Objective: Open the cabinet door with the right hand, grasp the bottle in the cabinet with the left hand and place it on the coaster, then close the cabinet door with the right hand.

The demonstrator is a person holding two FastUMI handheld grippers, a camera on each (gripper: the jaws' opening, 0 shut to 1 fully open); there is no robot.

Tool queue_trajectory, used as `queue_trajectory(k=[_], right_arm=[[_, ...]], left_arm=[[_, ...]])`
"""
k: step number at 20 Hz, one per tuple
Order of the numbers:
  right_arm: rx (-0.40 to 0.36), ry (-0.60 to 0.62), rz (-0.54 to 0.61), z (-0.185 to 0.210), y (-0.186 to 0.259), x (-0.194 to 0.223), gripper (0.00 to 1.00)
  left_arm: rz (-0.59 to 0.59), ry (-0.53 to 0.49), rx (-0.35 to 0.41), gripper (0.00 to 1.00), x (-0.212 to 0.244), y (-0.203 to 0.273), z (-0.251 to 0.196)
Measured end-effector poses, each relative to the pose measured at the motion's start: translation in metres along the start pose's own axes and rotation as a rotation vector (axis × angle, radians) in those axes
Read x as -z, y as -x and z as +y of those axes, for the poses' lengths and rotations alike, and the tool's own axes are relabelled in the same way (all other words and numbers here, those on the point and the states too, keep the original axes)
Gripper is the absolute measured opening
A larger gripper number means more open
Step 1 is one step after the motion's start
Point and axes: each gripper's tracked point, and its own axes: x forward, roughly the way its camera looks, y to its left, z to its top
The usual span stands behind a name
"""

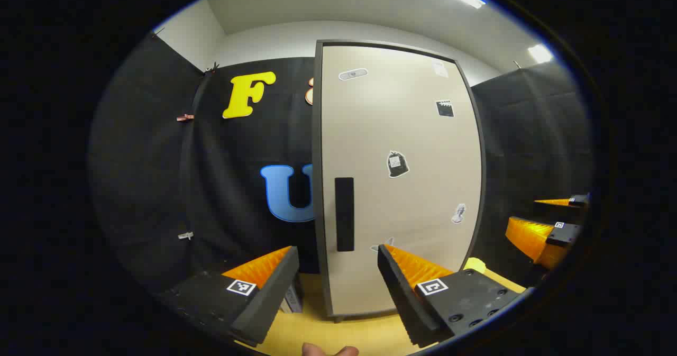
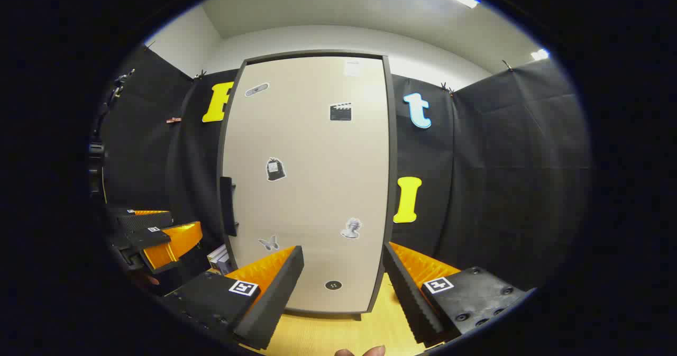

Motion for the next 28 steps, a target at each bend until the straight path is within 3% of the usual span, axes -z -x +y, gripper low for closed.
queue_trajectory(k=[5, 22, 28], right_arm=[[-0.024, -0.035, 0.021, 0.017, 0.000, -0.003, 0.98], [0.018, -0.016, 0.023, 0.027, 0.016, -0.002, 0.98], [-0.017, -0.037, 0.008, 0.049, 0.010, -0.006, 0.97]], left_arm=[[-0.022, -0.007, 0.000, 0.95, -0.007, 0.006, 0.008], [-0.030, 0.022, 0.002, 0.95, -0.004, 0.030, 0.029], [-0.031, 0.027, 0.000, 0.95, -0.003, 0.033, 0.039]])
